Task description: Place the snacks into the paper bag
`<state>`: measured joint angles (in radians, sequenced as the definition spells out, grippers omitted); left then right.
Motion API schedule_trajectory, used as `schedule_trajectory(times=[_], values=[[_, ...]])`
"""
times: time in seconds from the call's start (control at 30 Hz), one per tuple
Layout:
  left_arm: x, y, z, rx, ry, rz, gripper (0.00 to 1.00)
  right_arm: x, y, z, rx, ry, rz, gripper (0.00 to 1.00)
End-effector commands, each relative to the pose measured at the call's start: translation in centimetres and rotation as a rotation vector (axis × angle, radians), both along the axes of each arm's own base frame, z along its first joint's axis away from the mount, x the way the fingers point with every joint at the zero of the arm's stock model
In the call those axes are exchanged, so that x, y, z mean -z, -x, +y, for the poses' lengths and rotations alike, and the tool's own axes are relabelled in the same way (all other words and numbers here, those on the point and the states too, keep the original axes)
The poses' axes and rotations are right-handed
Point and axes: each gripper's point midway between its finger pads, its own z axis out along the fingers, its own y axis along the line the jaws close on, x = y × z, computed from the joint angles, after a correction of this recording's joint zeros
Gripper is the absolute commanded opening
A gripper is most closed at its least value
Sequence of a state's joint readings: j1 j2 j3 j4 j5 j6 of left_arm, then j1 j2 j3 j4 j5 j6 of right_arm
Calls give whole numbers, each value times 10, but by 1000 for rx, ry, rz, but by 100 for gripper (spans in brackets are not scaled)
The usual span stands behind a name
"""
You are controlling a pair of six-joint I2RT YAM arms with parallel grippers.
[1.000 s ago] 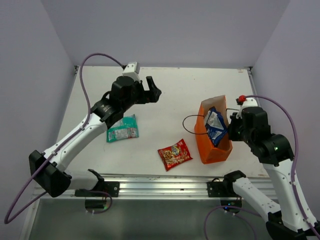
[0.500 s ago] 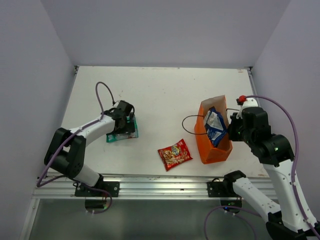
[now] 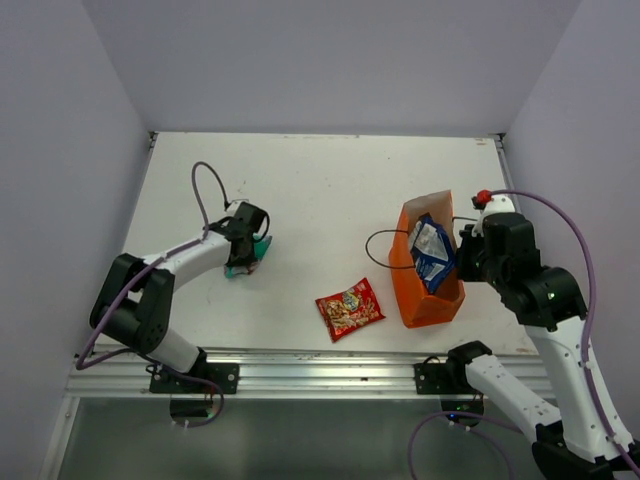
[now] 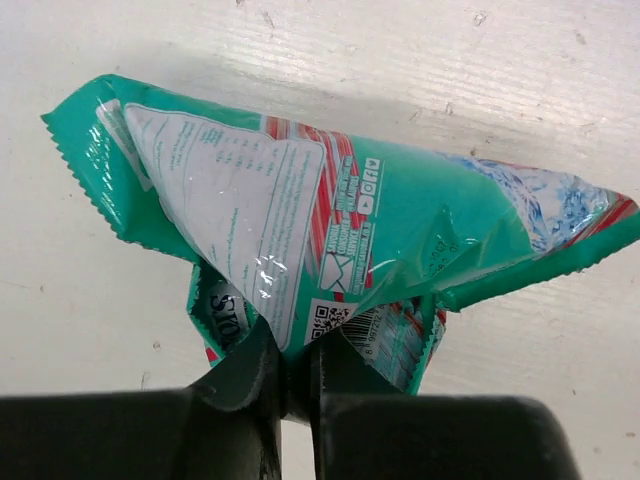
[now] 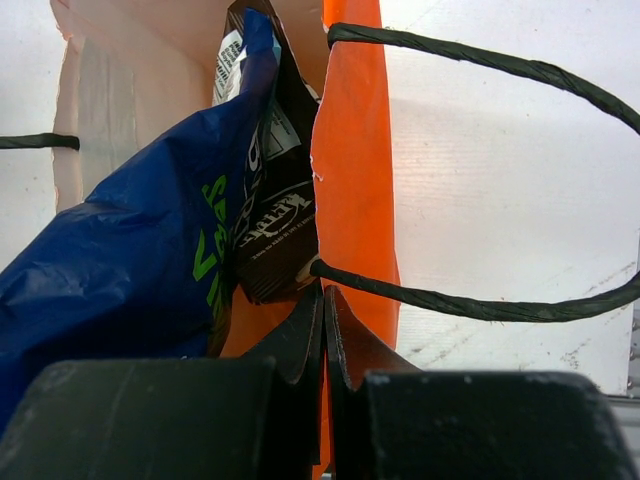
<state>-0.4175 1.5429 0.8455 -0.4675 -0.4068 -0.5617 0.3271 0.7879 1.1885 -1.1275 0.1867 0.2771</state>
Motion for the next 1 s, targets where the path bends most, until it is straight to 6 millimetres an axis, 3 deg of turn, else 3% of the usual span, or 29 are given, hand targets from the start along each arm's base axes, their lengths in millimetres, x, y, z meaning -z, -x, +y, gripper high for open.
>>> schedule_trajectory(times=[0.0,0.1,0.13,0.2,0.23,0.27,0.33,0.4,0.43,0.47,0.63,0.67,0.7,0.73,0.8,0.83,0.97], values=[[-14,7,-1,20,10,42,0,1,-3,7,-13,-29,7,0],[-65,-16,-28,83,130,-63,0,1,-5,8,-12,-30,8,0],[-95,-31,-44,117,187,-136,0,0,-5,8,-11,-32,5,0],[-143,-42,-79,231,319,-238,0,0,-5,8,-12,-30,8,0],[-183,-49,-103,295,386,-323,0,0,-5,8,-12,-30,9,0],[-206,-50,-121,349,443,-365,0,0,-5,8,-11,-31,8,0],[-271,-42,-178,546,646,-479,0,0,-5,8,-10,-32,8,0],[-319,-19,-234,741,879,-529,0,1,-5,8,-8,-35,8,0],[-337,-11,-249,802,967,-546,0,1,-5,9,-8,-37,8,0],[-369,6,-270,901,1128,-576,0,0,-5,9,-9,-39,6,0],[-416,62,-346,1171,1438,-544,0,0,-4,8,-8,-38,4,0],[-407,66,-364,1201,1473,-493,0,0,-4,8,-6,-41,3,0],[-408,86,-379,1251,1513,-456,0,0,-3,8,-7,-40,3,0],[-417,96,-387,1284,1549,-453,0,0,-2,7,-5,-40,4,0],[-410,114,-408,1317,1619,-382,0,-1,-1,6,-1,-38,-1,0],[-410,119,-413,1330,1642,-369,0,-1,0,5,1,-36,-2,0],[-380,125,-435,1286,1657,-232,0,-2,4,1,12,-27,-3,0]])
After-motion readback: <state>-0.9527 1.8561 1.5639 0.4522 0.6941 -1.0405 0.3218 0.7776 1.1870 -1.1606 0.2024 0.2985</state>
